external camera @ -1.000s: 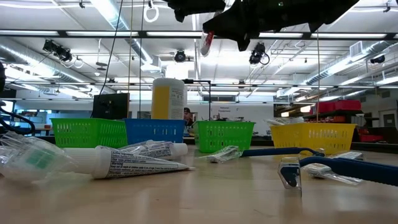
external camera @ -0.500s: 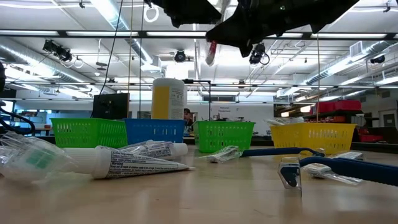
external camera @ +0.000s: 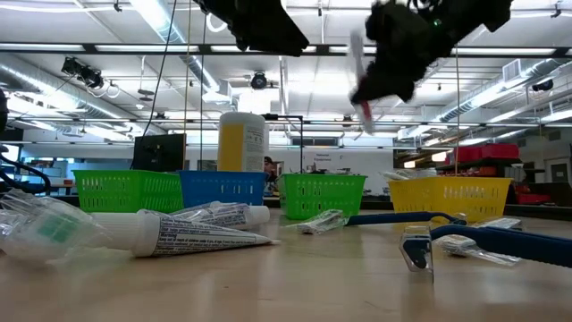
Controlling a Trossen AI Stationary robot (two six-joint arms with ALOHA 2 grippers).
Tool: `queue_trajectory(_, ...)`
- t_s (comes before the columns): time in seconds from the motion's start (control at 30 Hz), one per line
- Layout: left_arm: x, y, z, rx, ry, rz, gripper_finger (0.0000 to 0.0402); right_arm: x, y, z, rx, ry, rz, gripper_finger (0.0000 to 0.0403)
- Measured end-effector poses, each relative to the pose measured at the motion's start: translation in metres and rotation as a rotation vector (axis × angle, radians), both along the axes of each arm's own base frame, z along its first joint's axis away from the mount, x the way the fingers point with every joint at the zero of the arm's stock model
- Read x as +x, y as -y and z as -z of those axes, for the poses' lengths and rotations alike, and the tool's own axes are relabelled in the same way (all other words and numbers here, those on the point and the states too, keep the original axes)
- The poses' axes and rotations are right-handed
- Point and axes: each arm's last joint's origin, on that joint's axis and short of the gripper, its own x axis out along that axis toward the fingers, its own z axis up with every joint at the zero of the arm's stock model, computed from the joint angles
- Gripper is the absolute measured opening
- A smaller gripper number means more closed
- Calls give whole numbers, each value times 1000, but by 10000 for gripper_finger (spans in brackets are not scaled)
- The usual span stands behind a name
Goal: Pick & Place Travel size toiletries
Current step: Put the red and white toothbrush into the yellow bin
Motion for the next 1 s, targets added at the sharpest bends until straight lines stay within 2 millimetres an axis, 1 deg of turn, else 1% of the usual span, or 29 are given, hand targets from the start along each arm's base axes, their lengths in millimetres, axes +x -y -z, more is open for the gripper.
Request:
queue_trajectory(0.1,0,0,0,3,-5,10,191,-11,9,11,100,-130,114,24)
queue_trajectory(0.2,0,0,1,10,-10,14,189,-20,16,18,161,-239,167,24)
queue_trajectory(0.4,0,0,1,10,-11,14,190,-30,28,23,240,-341,209,24)
queue_trajectory(0.6,0,0,1,24,-20,20,187,-42,38,28,255,-450,263,24)
queue_trajectory(0.83,-1,0,3,26,-40,20,187,-42,38,29,241,-474,246,31)
queue_trajectory(1.0,-2,0,4,27,-53,20,187,-40,39,37,242,-521,247,42)
